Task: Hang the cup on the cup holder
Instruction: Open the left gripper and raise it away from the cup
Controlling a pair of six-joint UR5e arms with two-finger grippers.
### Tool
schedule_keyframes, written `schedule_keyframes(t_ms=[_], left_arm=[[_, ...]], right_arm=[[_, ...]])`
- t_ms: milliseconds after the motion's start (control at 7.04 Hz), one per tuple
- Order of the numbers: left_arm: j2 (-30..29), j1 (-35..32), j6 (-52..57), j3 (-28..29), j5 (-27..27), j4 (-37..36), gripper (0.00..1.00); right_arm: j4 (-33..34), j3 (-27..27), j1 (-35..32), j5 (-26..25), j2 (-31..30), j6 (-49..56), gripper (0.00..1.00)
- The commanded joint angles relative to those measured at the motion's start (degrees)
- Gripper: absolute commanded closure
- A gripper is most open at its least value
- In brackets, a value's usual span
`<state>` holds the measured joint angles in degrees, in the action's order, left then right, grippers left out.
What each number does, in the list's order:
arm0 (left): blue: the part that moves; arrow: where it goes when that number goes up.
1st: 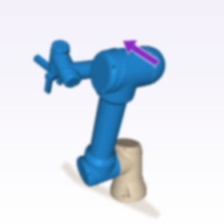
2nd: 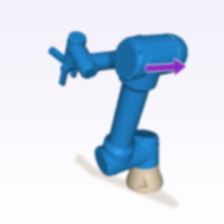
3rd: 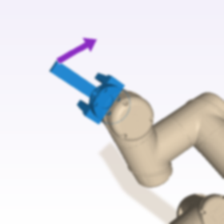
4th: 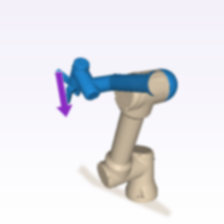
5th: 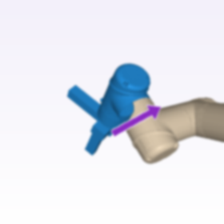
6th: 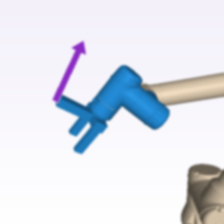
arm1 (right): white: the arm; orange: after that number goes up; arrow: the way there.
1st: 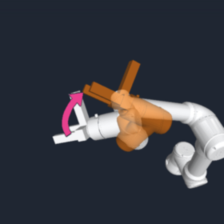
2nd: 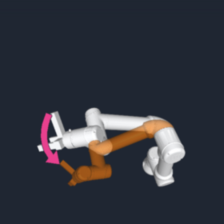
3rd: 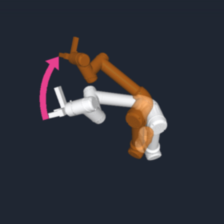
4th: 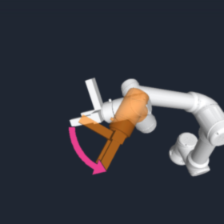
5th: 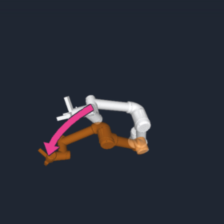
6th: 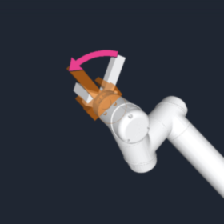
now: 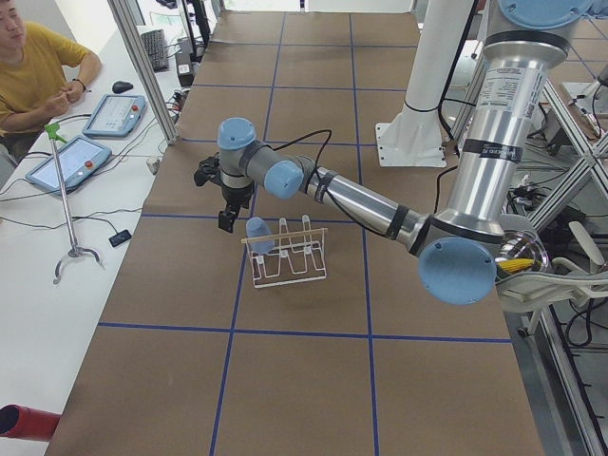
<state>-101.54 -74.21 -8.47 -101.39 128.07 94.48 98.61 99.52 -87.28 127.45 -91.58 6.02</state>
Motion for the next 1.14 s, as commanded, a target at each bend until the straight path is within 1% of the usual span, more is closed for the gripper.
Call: schedule_keyframes(t_ms=[0, 142, 284, 426, 568, 710, 994], left_arm=[[3.0, -8.9, 15.3, 0.8, 0.1, -5.4, 0.01], [6.1, -12.5, 18.1, 1.4, 1.9, -5.6, 0.01], [9.1, -13.7, 19.0, 1.9, 5.3, -5.4, 0.01], [12.6, -13.7, 19.1, 2.1, 5.8, -5.2, 0.01], [13.1, -13.9, 19.1, 1.6, 5.8, -5.3, 0.01], [14.9, -14.1, 18.6, 1.9, 5.9, -5.0, 0.01], [15.8, -14.1, 18.5, 1.8, 5.5, -5.0, 0.01]], right_arm=[[0.0, 0.0, -0.1, 0.0, -0.2, 0.0, 0.0], [0.0, 0.2, -0.2, -0.1, -0.3, 0.4, 0.0], [0.0, 0.3, -0.2, 0.0, -0.8, 0.5, 0.0], [0.0, 0.4, -0.2, 0.1, -1.1, 0.6, 0.0], [0.0, 0.5, -0.2, 0.0, -1.1, 0.7, 0.0], [-0.1, 0.4, -0.2, 0.0, -1.1, 0.7, 0.0], [-0.1, 0.4, -0.2, 0.0, -1.2, 0.7, 0.0]])
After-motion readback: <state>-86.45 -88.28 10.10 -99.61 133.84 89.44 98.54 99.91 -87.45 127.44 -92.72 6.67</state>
